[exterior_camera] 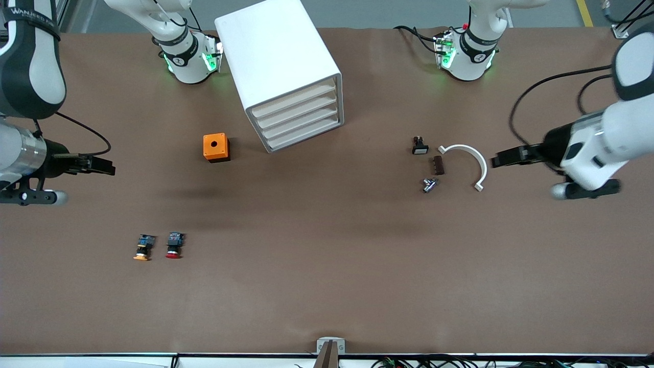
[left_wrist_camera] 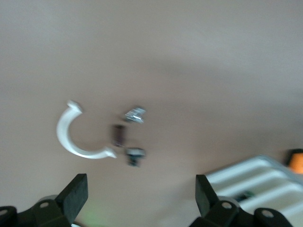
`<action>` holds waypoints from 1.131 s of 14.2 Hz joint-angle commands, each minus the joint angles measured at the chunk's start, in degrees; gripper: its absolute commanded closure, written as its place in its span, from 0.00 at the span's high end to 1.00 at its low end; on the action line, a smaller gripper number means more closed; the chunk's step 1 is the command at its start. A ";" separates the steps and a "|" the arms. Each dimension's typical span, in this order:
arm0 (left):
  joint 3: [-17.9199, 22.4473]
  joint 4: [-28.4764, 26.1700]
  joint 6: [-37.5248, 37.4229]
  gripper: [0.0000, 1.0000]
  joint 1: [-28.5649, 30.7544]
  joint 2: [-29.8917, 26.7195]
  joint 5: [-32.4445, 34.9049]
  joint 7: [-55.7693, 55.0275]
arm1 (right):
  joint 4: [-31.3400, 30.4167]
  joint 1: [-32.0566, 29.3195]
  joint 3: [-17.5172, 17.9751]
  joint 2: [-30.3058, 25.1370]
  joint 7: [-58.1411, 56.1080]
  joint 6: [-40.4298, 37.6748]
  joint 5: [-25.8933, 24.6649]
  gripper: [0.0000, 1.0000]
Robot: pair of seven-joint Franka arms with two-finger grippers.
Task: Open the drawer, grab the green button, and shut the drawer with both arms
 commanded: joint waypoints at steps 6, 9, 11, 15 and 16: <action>-0.03 1.83 3.02 1.00 -9.45 11.09 -8.56 -20.06 | -0.53 8.77 1.02 -2.05 27.44 -0.72 5.51 1.00; -0.03 2.00 6.62 1.00 -14.20 15.30 -8.65 -30.60 | -0.53 13.95 1.02 -4.24 40.86 -0.72 8.66 1.00; -0.03 3.40 9.87 1.00 -16.40 18.99 -8.65 -38.07 | -0.44 17.99 1.02 -4.25 50.44 1.03 9.63 1.00; -0.73 6.57 11.91 1.00 -17.46 25.50 -11.98 -46.98 | -0.62 22.66 1.02 -3.46 57.59 4.99 10.08 1.00; -0.73 6.58 11.82 1.00 -18.16 26.30 -13.82 -48.20 | -0.53 24.93 1.02 -2.76 60.57 6.04 10.08 1.00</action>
